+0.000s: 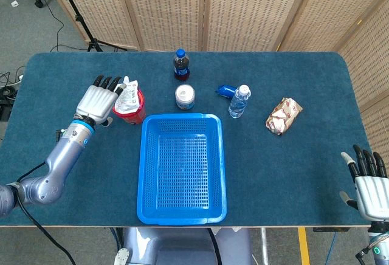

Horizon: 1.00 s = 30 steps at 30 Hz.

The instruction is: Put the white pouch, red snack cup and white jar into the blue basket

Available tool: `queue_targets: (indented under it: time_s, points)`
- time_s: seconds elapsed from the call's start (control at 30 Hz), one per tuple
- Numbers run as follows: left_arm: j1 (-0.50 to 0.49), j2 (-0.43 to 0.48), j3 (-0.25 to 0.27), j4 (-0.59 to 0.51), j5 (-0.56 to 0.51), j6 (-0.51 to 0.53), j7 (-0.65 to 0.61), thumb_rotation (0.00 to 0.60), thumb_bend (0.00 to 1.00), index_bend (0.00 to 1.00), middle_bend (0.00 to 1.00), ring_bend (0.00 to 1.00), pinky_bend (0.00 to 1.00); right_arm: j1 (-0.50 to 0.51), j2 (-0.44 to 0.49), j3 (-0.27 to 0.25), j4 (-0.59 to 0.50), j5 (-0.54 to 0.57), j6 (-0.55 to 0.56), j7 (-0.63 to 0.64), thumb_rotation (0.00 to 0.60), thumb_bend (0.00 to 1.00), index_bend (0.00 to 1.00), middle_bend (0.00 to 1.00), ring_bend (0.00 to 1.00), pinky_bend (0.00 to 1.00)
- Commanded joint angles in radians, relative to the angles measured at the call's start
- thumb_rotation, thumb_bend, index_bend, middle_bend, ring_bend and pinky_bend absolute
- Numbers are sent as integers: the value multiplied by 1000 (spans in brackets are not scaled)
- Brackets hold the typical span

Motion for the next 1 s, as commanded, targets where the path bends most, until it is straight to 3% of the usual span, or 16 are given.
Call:
queue_targets:
  time_s: [0.03, 1.0]
  points:
    - [-28, -22, 20, 31, -25, -13, 12, 600, 232, 53, 0, 0, 0, 0, 0, -1, 2, -3, 1, 3, 600, 156, 142, 0, 0, 0]
    - [-165, -184, 110, 283, -135, -66, 19, 600, 237, 21, 0, 0, 0, 5, 0, -6, -5, 1, -18, 14, 600, 156, 142, 0, 0, 0]
